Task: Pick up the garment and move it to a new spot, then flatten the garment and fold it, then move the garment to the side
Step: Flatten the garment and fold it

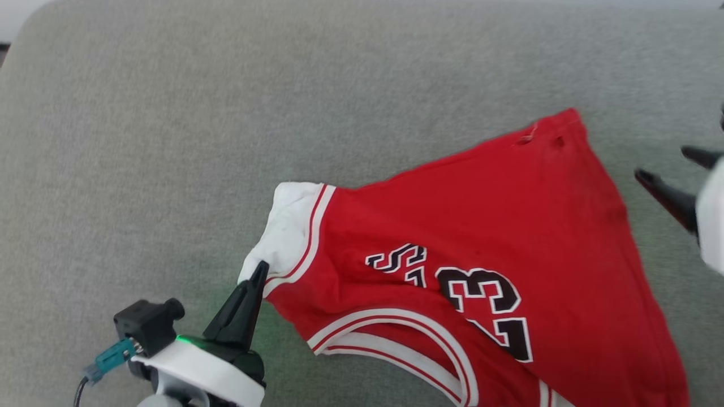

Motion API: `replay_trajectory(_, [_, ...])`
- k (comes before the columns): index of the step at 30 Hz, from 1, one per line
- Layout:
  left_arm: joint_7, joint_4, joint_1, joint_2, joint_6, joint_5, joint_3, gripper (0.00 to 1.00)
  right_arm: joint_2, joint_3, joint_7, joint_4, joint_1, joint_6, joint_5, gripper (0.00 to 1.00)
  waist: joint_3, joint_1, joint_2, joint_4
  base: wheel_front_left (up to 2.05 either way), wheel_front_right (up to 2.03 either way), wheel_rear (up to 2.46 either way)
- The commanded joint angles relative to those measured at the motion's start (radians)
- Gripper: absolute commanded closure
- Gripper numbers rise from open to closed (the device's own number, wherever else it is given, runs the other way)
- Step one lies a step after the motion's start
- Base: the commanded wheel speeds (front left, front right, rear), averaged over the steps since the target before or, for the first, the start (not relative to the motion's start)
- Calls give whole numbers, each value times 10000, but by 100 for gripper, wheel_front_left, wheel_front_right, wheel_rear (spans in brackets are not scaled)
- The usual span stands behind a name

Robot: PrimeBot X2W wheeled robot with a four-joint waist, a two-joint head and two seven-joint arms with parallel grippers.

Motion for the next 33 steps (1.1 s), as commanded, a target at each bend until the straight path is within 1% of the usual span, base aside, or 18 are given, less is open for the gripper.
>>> replay_trajectory(1, [-84,35,-244,-74,-84,-2,-22,100,99,222,-178,412,-452,-9,-177,0,287,-1,-1,228,0,0,0])
replay_trajectory(6, [-128,281,-641,-243,-258,85,-149,100,333,1240,-647,2386,-2024,-9,-633,0,831,-1,-1,583,0,0,0])
replay_trajectory(11, [-186,539,-975,-406,-394,106,-219,100,447,2200,-1011,3908,-3105,-7,-734,0,1183,-1,-1,771,0,0,0])
replay_trajectory(12, [-215,628,-1063,-445,-430,111,-238,100,420,2641,-956,4382,-3432,-9,-790,0,1256,-1,-1,795,0,0,0])
replay_trajectory(17, [-269,865,-1240,-567,-518,121,-303,100,455,3687,-593,5273,-3773,-7,-553,0,1329,-1,-1,843,0,0,0])
replay_trajectory(18, [-269,865,-1240,-567,-518,121,-303,100,455,3687,-593,5273,-3773,-7,-553,0,1329,-1,-1,843,0,0,0])
replay_trajectory(19, [-283,920,-1271,-595,-528,113,-310,100,442,3872,-513,5354,-3797,-6,-456,30,1321,-1,-1,845,0,0,0])
replay_trajectory(21, [-284,1020,-1339,-638,-565,77,-282,100,464,4031,-481,5525,-3861,-6,-203,100,1289,-1,-1,830,0,0,0])
replay_trajectory(23, [-303,1119,-1354,-700,-597,-20,-217,100,424,4091,-674,5601,-3941,-9,-10,100,1217,-1,-1,788,0,0,0])
replay_trajectory(25, [-320,1270,-1415,-743,-614,-82,-185,100,439,3897,-1156,5712,-4104,-19,89,100,1126,-1,-1,754,0,0,0])
replay_trajectory(27, [-332,1433,-1550,-774,-616,-135,-176,100,595,3597,-1787,5788,-4239,-18,187,100,1024,-1,-1,718,0,0,0])
replay_trajectory(33, [-344,2031,-2493,-895,-690,-600,38,100,1696,2223,-3772,6693,-4465,-16,399,100,542,-1,-1,423,0,0,0])
